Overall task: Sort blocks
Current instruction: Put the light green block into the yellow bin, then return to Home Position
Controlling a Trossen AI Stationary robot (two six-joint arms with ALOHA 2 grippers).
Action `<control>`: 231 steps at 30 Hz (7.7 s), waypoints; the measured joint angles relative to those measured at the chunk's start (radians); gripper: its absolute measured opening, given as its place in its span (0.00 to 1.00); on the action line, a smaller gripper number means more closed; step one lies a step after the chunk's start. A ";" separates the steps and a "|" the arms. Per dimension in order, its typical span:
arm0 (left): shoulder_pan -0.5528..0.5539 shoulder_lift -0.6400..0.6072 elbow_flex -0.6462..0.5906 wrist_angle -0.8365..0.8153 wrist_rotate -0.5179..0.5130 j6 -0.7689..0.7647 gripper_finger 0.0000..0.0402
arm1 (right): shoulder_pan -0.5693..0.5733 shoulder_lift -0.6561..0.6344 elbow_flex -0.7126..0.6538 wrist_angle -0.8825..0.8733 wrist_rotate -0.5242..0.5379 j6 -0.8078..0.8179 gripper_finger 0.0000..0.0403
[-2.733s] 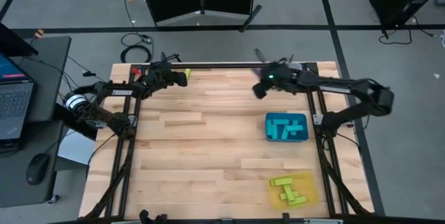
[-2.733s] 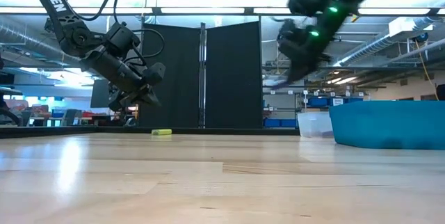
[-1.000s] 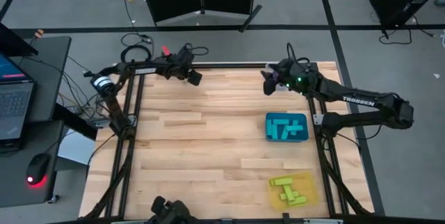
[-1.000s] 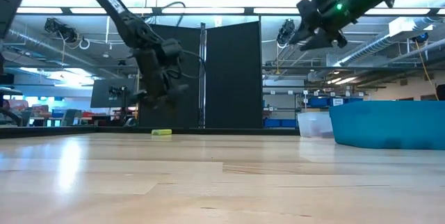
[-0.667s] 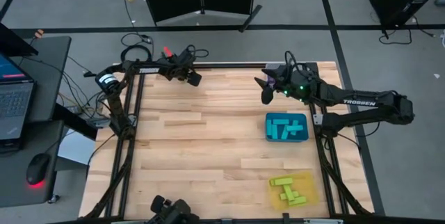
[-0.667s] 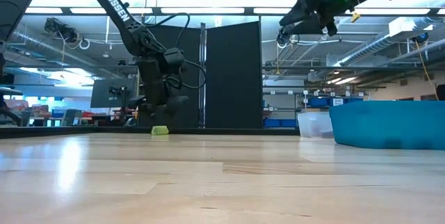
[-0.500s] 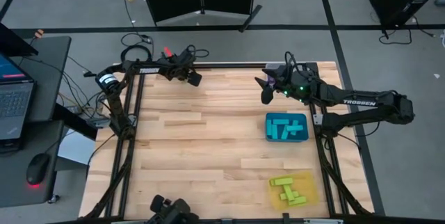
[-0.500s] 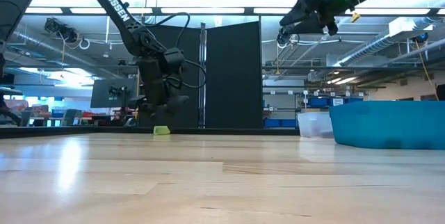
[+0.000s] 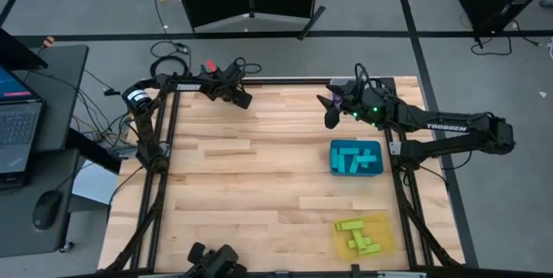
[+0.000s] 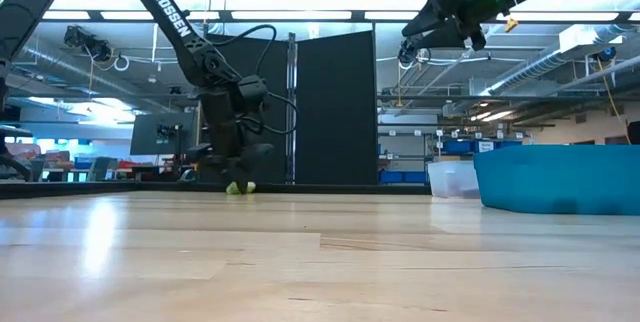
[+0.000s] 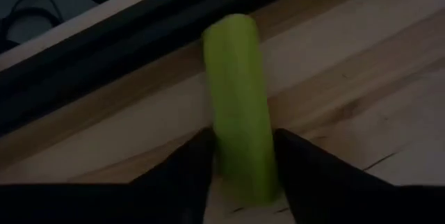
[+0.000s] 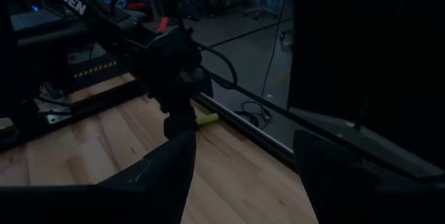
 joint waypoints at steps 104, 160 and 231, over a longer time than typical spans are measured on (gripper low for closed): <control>-0.981 0.198 0.651 0.436 0.276 0.313 0.15 | 0.264 -0.172 0.010 0.400 -0.554 0.035 0.62; -0.940 -1.769 -1.053 0.415 -0.201 0.372 0.01 | 0.426 -0.990 -0.701 -0.019 -0.311 -0.188 0.01; -0.940 -1.769 -1.054 0.392 -0.136 0.371 0.05 | 0.420 -0.987 -0.701 -0.019 -0.331 -0.219 0.14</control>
